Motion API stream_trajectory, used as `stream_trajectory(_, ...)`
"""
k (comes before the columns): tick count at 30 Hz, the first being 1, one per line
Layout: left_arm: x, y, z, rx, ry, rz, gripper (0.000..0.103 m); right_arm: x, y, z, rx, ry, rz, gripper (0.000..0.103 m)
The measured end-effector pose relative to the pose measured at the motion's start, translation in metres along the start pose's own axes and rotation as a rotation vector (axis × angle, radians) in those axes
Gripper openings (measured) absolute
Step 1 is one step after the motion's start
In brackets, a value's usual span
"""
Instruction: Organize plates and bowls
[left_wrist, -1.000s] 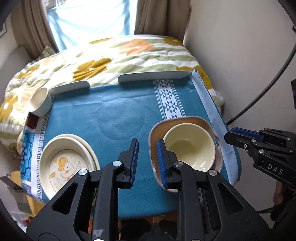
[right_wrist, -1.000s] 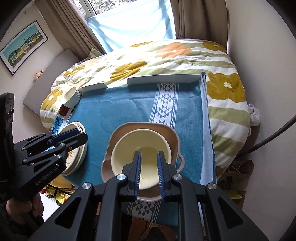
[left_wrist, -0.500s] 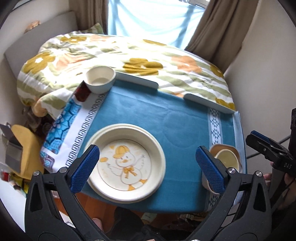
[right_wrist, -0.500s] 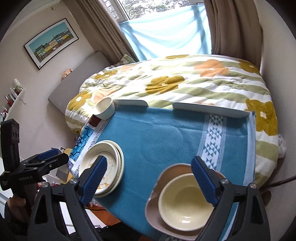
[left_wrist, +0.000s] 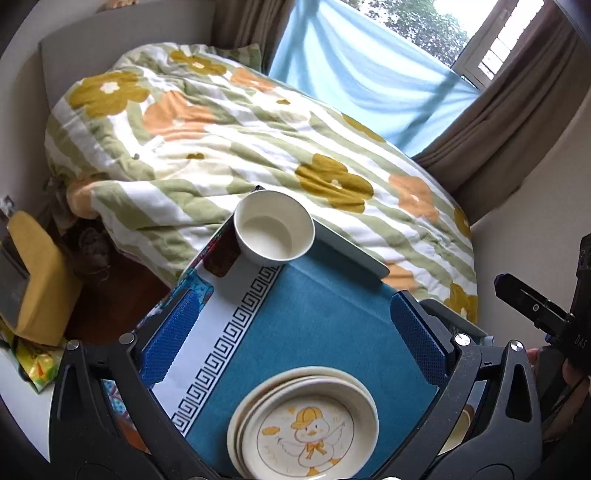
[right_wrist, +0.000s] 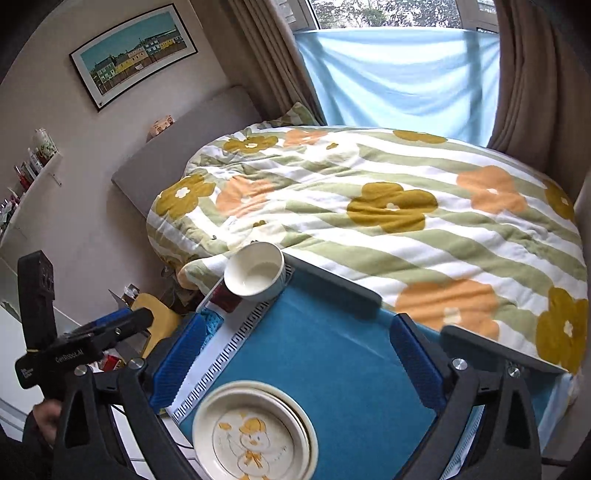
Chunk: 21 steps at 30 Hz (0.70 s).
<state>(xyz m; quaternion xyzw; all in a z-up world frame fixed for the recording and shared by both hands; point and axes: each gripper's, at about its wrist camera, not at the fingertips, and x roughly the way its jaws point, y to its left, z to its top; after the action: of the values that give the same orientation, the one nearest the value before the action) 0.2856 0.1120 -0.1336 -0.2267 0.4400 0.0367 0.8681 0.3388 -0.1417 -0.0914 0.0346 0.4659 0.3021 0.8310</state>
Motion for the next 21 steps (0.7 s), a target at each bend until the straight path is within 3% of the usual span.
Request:
stream_trajectory(8, 0.104, 0.043, 0.036, -0.065, 0.162, -0.029, 0.065, 0.131, -0.004, 0.03, 0.072, 0.156, 0.055, 0.097)
stream_trajectory(12, 0.144, 0.056, 0.044, -0.075, 0.209, -0.045, 0.06, 0.184, -0.011, 0.027, 0.118, 0.23, 0.085, 0.071)
stream_trajectory(21, 0.193, 0.074, 0.056, -0.082, 0.261, -0.059, 0.04, 0.241, -0.015, 0.017, 0.161, 0.292, 0.103, 0.046)
